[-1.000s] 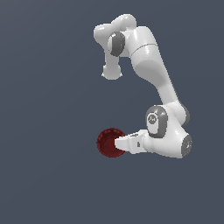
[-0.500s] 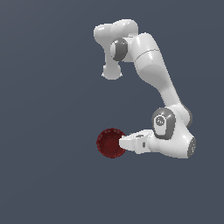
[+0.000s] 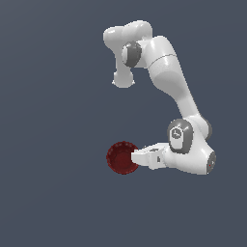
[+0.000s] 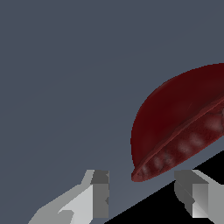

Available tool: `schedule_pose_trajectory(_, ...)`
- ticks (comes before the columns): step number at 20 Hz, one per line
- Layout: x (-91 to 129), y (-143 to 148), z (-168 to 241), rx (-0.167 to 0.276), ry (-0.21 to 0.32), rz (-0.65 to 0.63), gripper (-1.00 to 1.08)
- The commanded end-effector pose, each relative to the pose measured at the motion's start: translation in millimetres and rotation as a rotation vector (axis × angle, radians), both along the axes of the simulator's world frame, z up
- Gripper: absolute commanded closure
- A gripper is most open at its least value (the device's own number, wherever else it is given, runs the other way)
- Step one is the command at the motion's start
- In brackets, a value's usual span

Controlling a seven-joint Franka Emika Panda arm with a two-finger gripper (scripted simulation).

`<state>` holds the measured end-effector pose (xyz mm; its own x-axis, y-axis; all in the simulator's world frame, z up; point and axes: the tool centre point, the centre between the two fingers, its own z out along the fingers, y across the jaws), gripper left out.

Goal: Pick up the object and move it to a goal position.

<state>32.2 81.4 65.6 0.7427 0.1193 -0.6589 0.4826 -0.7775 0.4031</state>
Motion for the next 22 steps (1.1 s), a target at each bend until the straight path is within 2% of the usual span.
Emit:
schedule_pose_trajectory(1, -1, -1, -1, 0.0, 0.0, 0.0, -0.2)
schedule_pose_trajectory(19, -13, -17, -18, -0.002, 0.001, 0.0, -0.2)
schedule_pose_trajectory(20, -13, -17, -18, -0.002, 0.001, 0.0, 1.08)
schedule_pose_trajectory(22, -13, -17, -18, -0.002, 0.001, 0.0, 1.08)
